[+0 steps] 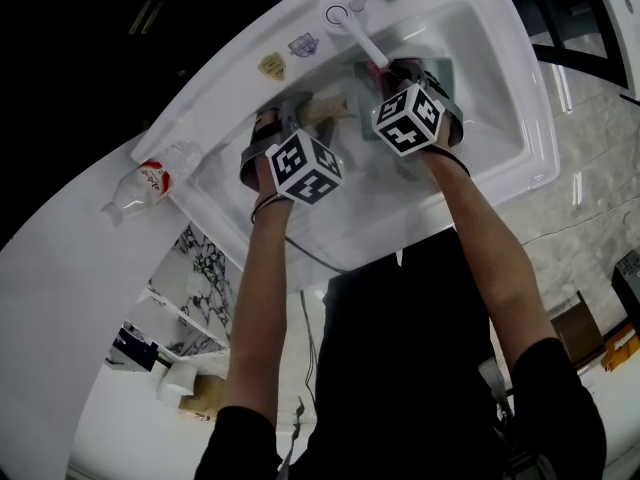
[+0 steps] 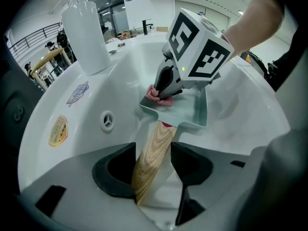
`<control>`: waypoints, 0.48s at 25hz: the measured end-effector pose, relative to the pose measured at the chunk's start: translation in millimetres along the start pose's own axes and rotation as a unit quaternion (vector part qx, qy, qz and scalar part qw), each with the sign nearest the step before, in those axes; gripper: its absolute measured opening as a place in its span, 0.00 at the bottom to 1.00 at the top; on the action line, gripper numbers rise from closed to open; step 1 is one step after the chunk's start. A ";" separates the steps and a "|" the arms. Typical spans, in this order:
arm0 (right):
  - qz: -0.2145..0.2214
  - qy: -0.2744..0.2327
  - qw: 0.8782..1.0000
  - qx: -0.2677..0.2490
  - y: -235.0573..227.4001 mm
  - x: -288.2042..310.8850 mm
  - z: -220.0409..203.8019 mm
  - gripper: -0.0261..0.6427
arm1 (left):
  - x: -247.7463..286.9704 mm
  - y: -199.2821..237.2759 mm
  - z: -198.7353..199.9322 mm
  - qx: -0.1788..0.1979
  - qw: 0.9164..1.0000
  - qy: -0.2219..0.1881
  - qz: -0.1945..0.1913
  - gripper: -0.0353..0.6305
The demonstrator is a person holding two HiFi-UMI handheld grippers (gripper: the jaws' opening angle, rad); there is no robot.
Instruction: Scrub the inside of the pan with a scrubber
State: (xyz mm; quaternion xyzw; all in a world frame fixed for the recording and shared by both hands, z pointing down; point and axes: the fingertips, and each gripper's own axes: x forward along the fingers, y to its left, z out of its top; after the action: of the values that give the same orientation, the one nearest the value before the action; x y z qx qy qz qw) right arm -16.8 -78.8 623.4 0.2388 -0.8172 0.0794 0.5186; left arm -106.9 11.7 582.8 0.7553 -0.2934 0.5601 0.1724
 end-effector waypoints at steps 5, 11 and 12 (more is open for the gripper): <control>-0.033 0.047 0.996 -0.064 -23.8 -3.5 -28.5 0.10 | -0.3 0.3 -0.2 0.001 1.000 -0.001 0.002 0.39; -0.058 0.090 0.992 -0.070 -43.4 -8.5 -58.3 0.10 | 0.5 -0.8 -0.7 0.003 1.000 0.000 0.003 0.39; -0.052 0.096 0.992 -0.063 -43.8 -10.1 -62.6 0.10 | 0.8 -1.2 -0.9 0.005 1.000 0.002 0.003 0.39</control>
State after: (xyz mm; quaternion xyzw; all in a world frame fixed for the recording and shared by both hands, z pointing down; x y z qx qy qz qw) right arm 58.1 -90.3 637.5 0.2387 -0.7534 0.0231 0.6122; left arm -106.6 13.0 583.9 0.7543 -0.2929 0.5632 0.1676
